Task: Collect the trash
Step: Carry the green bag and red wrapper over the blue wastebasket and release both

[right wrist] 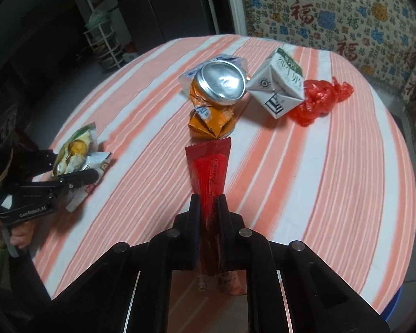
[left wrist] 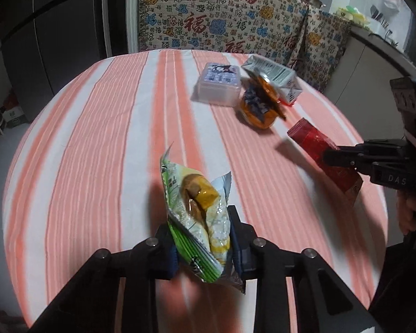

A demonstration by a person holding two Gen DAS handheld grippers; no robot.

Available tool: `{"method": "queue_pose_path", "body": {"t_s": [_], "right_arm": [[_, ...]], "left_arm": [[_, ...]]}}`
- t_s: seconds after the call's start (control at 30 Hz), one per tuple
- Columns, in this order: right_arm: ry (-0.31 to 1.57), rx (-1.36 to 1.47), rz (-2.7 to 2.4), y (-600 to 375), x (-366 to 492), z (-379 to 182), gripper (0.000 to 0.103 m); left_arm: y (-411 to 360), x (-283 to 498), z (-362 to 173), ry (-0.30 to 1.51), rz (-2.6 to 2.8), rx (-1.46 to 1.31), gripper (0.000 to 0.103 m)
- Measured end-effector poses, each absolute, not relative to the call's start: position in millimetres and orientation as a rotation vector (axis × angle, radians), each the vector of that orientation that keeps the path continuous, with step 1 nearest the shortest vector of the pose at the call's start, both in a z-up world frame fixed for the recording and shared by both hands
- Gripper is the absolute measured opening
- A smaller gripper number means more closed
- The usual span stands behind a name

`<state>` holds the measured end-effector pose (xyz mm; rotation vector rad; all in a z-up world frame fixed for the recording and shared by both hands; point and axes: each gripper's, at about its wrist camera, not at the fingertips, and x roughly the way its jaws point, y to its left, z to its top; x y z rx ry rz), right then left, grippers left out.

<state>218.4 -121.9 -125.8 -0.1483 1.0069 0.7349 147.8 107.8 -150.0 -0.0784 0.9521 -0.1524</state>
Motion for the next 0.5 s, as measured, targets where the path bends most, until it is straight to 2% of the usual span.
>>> {"method": "queue_pose_path", "body": {"t_s": [0.5], "right_arm": [[0.973,0.014,0.711,-179,213,-107,0.008]], "left_arm": [[13,139,-128,0.873,-0.288,-0.038,0.027]]}}
